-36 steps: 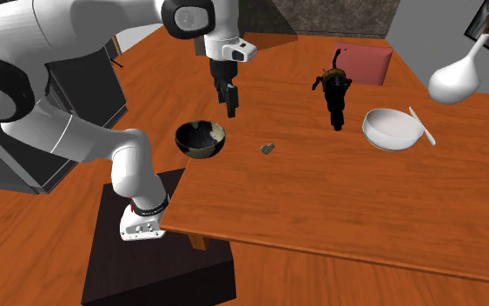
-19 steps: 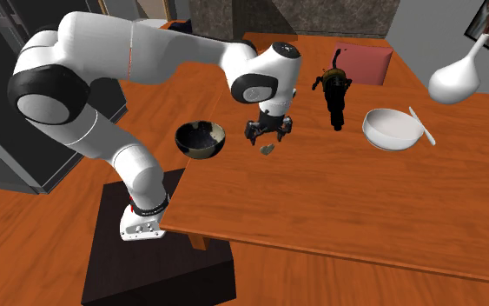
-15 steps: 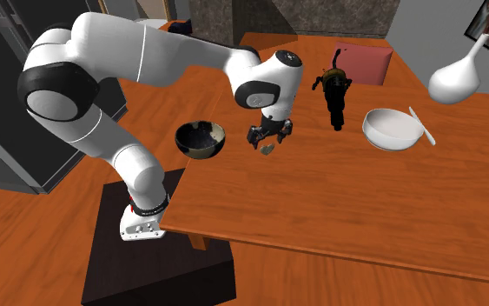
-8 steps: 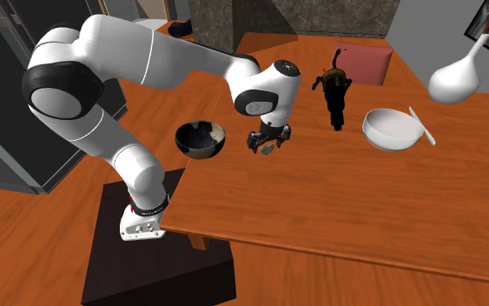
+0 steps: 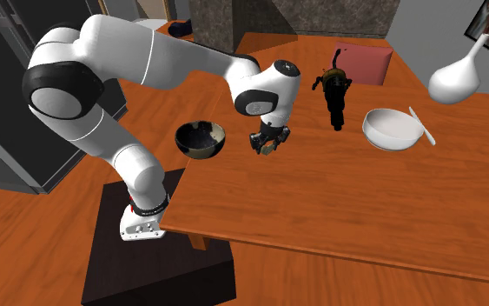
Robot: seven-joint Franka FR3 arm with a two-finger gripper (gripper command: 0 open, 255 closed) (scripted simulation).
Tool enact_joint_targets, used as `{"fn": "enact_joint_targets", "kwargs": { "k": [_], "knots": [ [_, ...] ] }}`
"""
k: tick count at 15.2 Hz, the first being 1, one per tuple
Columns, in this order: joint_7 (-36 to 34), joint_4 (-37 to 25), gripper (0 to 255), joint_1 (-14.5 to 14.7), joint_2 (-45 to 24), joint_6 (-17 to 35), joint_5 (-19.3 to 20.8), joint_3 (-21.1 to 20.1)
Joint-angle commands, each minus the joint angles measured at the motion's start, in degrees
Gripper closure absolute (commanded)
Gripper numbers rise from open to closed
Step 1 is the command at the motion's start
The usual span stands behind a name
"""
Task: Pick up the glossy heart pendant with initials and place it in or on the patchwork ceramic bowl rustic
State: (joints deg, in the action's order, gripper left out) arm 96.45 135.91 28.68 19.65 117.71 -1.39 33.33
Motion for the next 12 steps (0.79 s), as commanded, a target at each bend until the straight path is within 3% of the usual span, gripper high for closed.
{"fn": "enact_joint_targets", "kwargs": {
  "k": [1,6,12],
  "knots": [
    [0.0,0.0,255,0.0,-0.01,0.0,0.0,0.0],
    [0.0,0.02,255,0.0,0.0,0.02,0.0,0.0],
    [-1.36,-3.27,255,-0.21,1.68,-4.71,0.66,-0.96]
  ]
}}
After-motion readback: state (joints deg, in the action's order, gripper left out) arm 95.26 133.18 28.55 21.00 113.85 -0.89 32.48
